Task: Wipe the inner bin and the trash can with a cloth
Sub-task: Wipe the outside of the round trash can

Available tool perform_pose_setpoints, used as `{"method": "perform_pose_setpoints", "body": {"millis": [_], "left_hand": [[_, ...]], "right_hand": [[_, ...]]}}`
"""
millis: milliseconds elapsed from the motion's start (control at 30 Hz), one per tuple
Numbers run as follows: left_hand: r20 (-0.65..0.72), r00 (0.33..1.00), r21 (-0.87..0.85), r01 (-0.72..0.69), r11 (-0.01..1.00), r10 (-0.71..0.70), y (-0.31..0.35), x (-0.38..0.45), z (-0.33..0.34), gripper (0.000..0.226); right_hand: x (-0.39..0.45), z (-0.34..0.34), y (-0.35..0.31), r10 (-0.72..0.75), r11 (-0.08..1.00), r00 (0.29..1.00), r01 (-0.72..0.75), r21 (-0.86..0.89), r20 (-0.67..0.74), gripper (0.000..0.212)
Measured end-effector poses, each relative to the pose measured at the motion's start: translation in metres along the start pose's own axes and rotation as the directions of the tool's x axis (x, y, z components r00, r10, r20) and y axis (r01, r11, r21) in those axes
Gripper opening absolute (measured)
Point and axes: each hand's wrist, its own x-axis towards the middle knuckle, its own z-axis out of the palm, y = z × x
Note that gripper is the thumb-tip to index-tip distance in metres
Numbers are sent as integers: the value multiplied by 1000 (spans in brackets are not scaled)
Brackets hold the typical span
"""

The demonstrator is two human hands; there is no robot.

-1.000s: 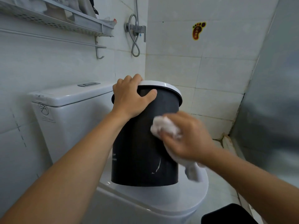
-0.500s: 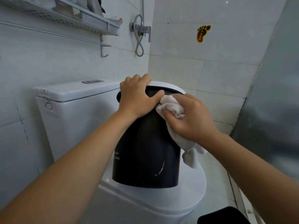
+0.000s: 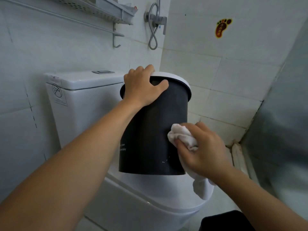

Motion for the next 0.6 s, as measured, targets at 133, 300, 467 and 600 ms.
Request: {"method": "perform_pose_setpoints", "body": {"millis": [133,300,467,600], "left_hand": [[-22,998,0,63,998,-63,-12,2,-2,42],[-45,995,12,92,996,-92,-19,2,-5,43],[-61,996,25,73,997,-71,-12,-1,-6,43],[-66,996,49,66,997,-63,-7,-2,-5,43]], "right_hand": [[-17,-1,-8,-59,995,988,48,82,141,33],[-19,-2,-11,-141,987,963,117,112,231,30],[-15,5,-7,54,998,998,-55,28,35,29],[-34,-4,-23,-193,979,943,169,109,270,34]]}}
